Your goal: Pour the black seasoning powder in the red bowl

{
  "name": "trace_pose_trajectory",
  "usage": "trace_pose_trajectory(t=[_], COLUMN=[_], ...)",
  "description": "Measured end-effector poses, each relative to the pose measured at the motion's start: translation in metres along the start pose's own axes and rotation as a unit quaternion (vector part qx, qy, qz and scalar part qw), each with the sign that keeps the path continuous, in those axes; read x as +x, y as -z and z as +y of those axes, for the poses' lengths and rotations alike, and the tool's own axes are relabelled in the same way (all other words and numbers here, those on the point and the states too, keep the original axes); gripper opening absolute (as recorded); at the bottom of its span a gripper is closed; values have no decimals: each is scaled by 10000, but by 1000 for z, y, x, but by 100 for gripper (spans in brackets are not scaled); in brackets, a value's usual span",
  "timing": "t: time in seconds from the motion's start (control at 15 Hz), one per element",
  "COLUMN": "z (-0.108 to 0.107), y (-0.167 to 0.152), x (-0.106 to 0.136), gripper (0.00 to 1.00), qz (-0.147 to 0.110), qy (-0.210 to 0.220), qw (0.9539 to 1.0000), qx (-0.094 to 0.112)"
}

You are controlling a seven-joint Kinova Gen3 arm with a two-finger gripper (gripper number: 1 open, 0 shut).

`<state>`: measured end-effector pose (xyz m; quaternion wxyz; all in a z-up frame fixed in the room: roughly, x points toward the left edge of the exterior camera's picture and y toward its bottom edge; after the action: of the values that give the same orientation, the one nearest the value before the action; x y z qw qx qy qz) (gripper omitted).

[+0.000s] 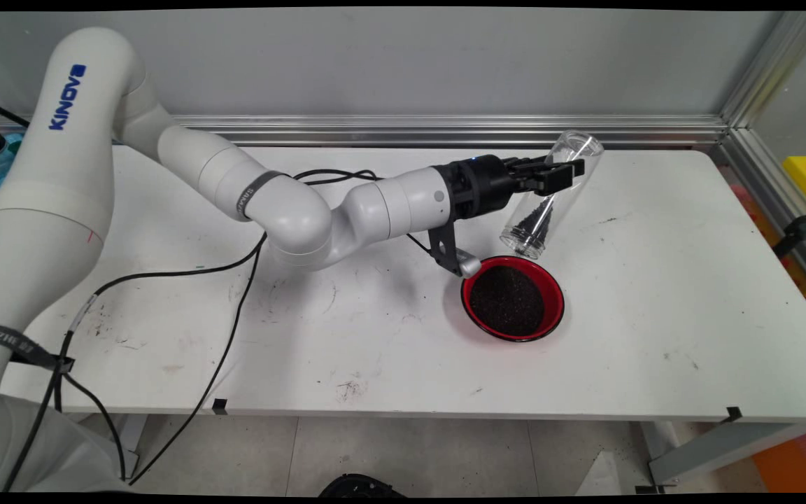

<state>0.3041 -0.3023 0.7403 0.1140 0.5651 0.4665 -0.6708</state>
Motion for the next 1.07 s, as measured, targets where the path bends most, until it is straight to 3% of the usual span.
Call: trace_pose_trajectory(t=[1.07], z=[0], y=[3], x=[2], gripper=[0], qz=[66], qy=[-43], qw=[10000], qx=[19])
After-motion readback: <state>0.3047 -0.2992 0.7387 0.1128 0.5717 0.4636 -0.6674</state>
